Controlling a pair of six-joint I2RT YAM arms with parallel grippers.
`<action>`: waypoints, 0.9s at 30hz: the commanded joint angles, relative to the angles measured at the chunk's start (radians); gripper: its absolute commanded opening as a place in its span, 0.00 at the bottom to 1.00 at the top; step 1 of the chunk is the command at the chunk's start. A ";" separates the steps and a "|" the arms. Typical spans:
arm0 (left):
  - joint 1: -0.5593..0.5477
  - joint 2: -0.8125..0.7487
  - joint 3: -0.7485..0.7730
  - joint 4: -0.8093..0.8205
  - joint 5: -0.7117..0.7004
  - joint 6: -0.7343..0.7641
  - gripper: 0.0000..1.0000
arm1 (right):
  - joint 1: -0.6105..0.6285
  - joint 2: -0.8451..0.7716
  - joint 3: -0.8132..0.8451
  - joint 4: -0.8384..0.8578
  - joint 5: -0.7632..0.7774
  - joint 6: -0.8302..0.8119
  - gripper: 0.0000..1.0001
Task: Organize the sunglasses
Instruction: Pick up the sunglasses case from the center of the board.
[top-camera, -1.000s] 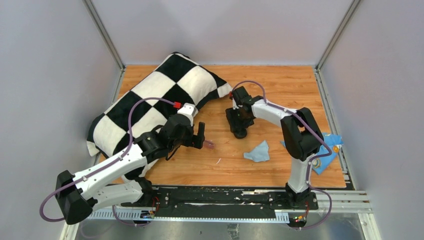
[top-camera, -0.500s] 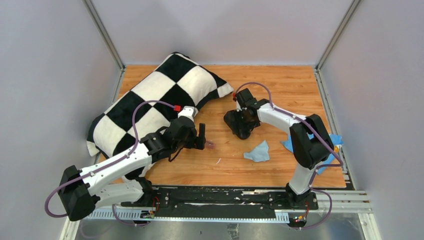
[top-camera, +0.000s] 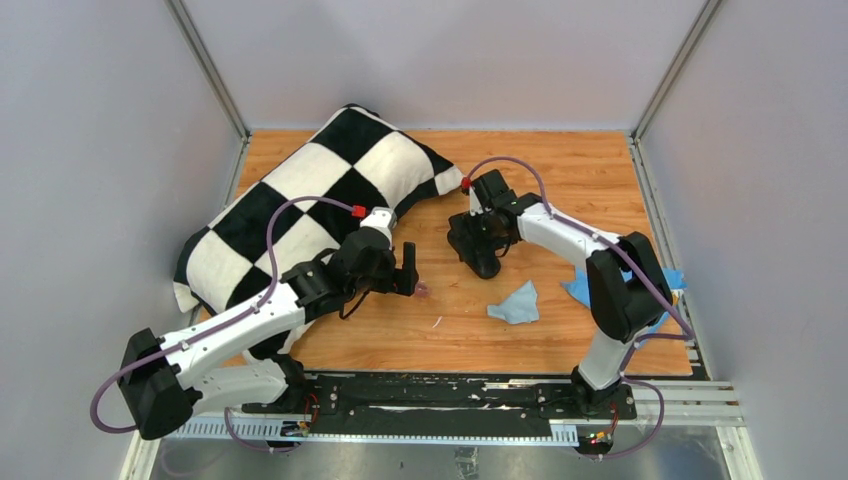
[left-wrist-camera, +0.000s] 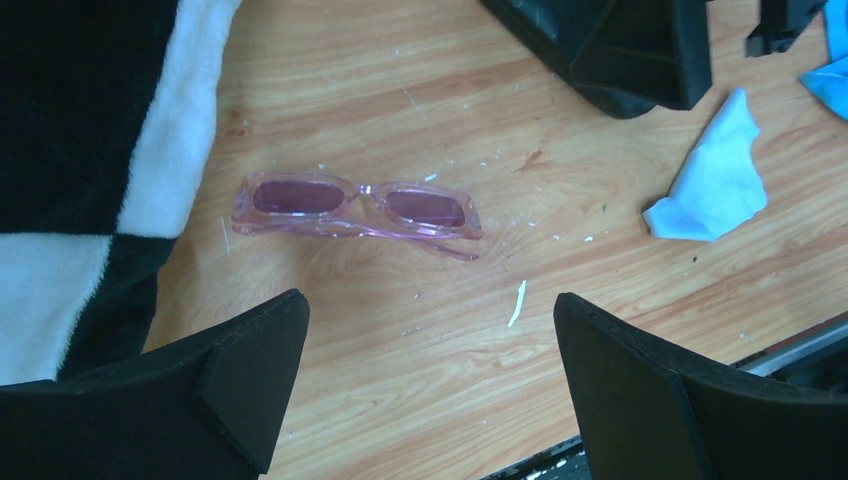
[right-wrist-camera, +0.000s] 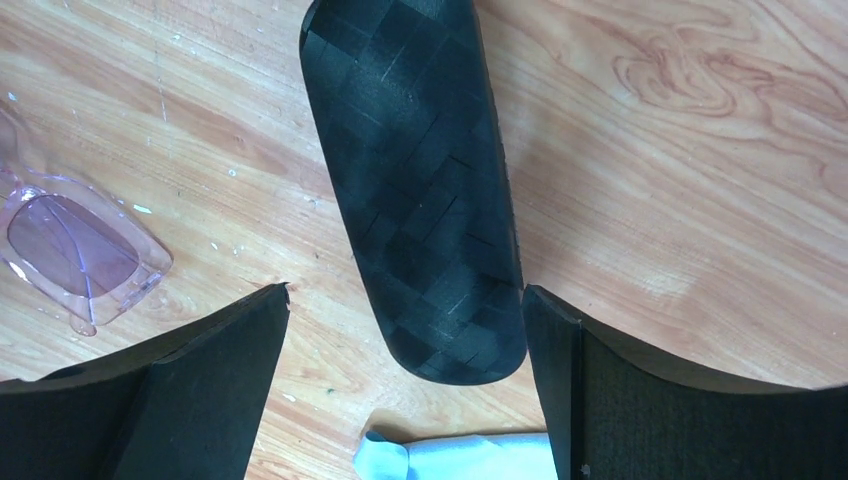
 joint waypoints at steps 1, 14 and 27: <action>-0.004 -0.018 0.032 0.037 -0.009 0.061 1.00 | 0.004 0.056 0.031 -0.034 0.003 -0.068 0.93; -0.004 0.009 -0.011 0.083 -0.071 0.036 1.00 | 0.004 0.143 0.058 -0.003 0.062 -0.088 0.87; 0.096 0.070 0.033 0.045 0.079 -0.027 1.00 | -0.080 0.012 -0.070 0.123 -0.170 0.053 0.48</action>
